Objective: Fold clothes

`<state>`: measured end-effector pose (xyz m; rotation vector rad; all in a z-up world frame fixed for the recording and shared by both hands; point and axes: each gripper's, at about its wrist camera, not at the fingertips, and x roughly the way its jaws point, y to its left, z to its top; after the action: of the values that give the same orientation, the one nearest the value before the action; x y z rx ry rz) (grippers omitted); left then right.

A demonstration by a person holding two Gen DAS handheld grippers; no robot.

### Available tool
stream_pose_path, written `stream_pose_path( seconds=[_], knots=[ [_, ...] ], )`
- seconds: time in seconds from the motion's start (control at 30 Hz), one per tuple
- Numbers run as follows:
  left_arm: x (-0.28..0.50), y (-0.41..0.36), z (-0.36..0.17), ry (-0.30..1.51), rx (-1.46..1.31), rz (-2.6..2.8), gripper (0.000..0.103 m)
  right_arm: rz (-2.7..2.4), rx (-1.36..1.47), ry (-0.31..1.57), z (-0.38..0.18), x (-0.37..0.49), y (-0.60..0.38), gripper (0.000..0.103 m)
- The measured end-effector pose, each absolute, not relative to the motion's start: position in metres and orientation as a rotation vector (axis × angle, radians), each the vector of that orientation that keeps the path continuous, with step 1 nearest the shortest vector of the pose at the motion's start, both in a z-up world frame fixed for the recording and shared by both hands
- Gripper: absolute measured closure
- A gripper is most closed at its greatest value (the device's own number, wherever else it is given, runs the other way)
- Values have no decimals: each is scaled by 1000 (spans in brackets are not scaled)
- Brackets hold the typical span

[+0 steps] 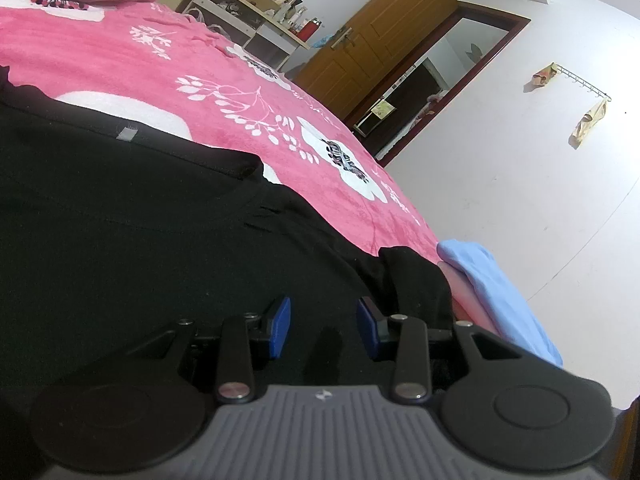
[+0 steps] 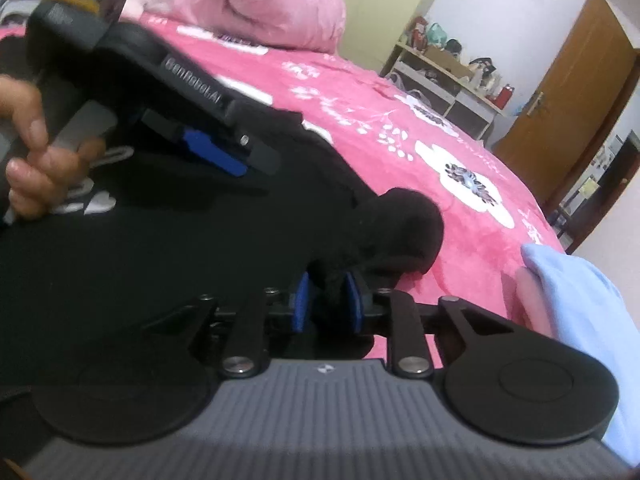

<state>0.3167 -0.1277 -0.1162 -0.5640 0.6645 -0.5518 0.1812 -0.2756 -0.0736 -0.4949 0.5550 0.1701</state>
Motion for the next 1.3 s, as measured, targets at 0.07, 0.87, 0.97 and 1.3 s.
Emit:
stream_pose_path(
  seconds=[0.07, 0.87, 0.97, 1.3],
  knots=[
    [317, -128, -116, 664, -564, -552, 65, 171, -483, 547, -70, 179, -277, 80],
    [318, -126, -119, 660, -585, -561, 65, 243, -266, 435, -65, 160, -274, 77],
    [318, -125, -119, 658, -594, -564, 65, 244, -184, 382, -61, 161, -284, 77],
    [319, -123, -120, 655, -618, -583, 60, 208, -25, 297, -63, 147, -312, 58]
  ],
)
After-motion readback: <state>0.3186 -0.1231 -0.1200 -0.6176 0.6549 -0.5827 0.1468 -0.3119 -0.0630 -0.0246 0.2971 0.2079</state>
